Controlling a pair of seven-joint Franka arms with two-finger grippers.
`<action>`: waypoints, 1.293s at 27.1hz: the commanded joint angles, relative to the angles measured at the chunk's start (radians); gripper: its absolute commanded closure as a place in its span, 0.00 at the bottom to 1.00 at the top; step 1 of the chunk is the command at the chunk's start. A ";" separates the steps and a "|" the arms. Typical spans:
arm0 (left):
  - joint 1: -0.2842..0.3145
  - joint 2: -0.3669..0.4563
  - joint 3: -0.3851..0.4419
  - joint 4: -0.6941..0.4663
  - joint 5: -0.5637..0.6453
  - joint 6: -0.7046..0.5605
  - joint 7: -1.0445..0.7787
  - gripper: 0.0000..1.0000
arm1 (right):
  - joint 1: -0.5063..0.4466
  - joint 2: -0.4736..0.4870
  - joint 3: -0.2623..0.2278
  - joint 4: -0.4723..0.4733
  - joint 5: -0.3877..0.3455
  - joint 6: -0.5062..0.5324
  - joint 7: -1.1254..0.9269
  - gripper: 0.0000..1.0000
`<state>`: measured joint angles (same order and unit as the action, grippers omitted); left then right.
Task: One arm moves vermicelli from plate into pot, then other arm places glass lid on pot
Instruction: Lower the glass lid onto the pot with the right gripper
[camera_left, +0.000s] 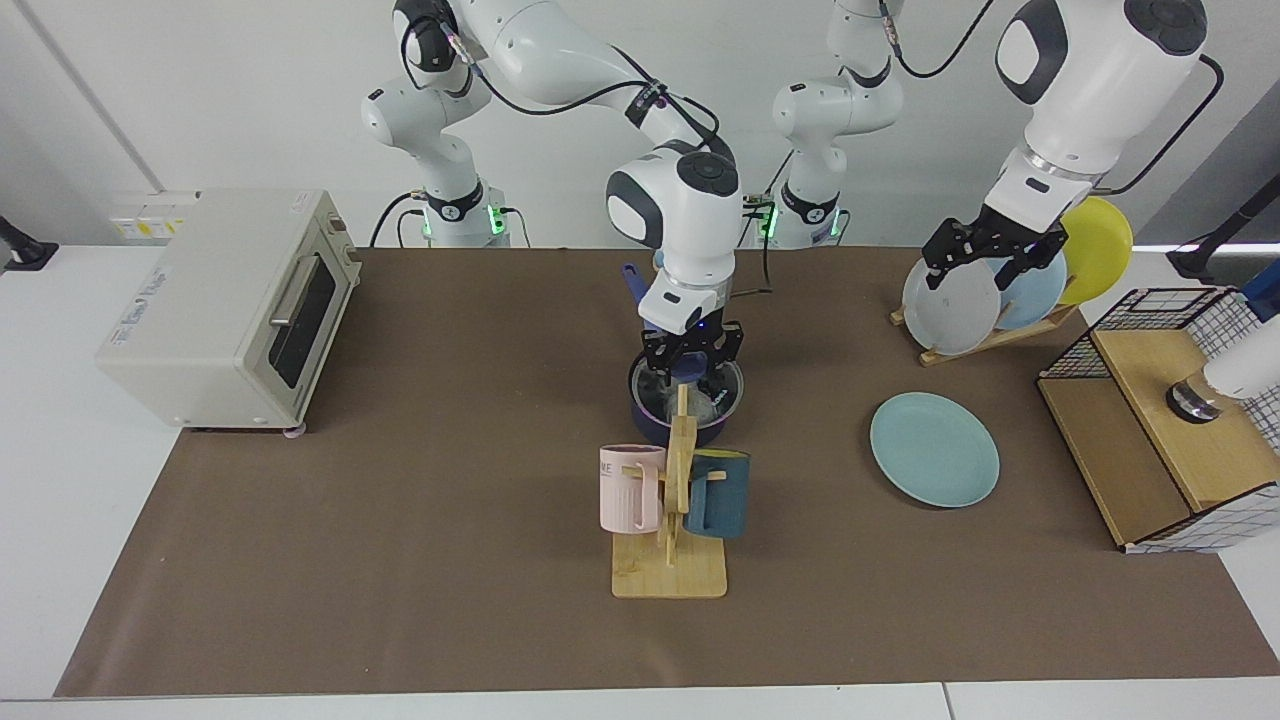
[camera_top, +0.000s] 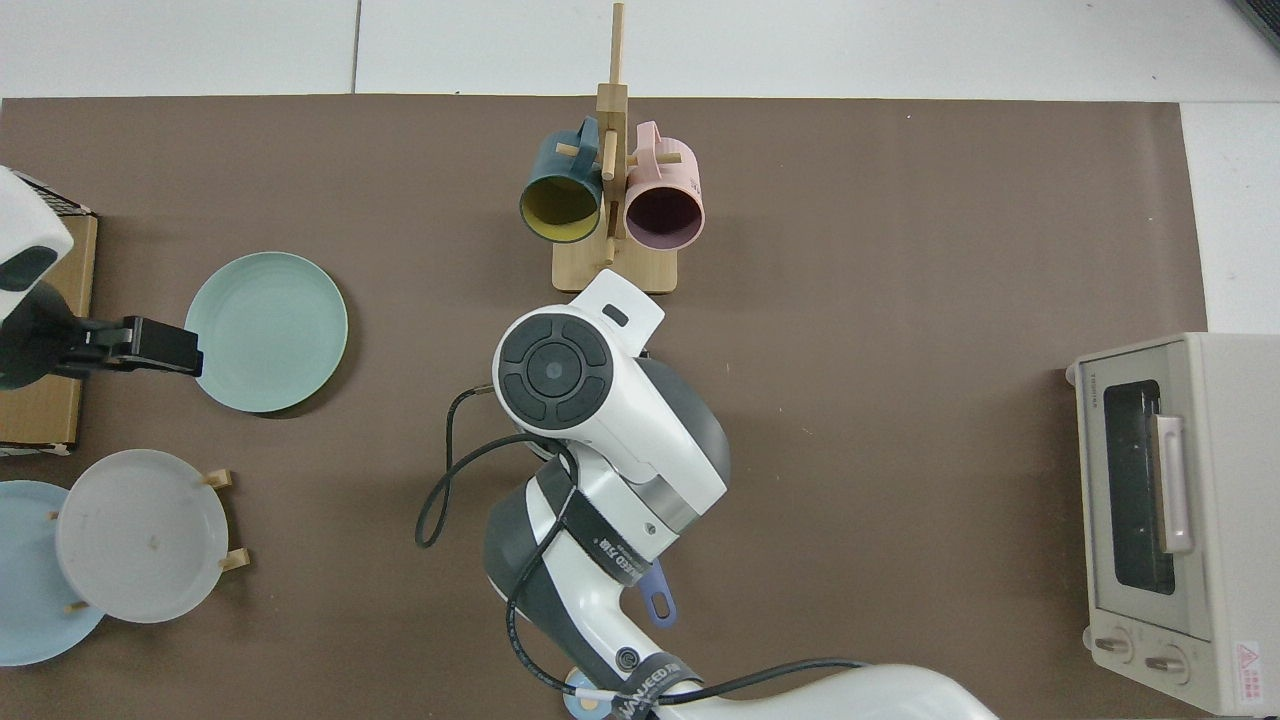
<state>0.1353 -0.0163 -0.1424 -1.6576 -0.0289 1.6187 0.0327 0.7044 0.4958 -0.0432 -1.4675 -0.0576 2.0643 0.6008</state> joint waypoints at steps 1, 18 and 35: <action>-0.009 -0.008 0.009 0.001 -0.006 0.006 0.003 0.00 | -0.008 0.000 0.006 0.016 0.012 -0.059 -0.032 1.00; -0.011 -0.010 0.009 0.001 -0.006 0.004 0.003 0.00 | -0.014 -0.002 0.006 0.024 0.016 -0.112 -0.058 1.00; -0.009 -0.008 0.009 0.001 -0.006 0.004 0.003 0.00 | -0.011 0.006 0.005 0.036 0.042 -0.108 -0.041 0.02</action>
<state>0.1353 -0.0163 -0.1424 -1.6558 -0.0289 1.6187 0.0327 0.6999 0.4958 -0.0421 -1.4511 -0.0420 1.9854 0.5800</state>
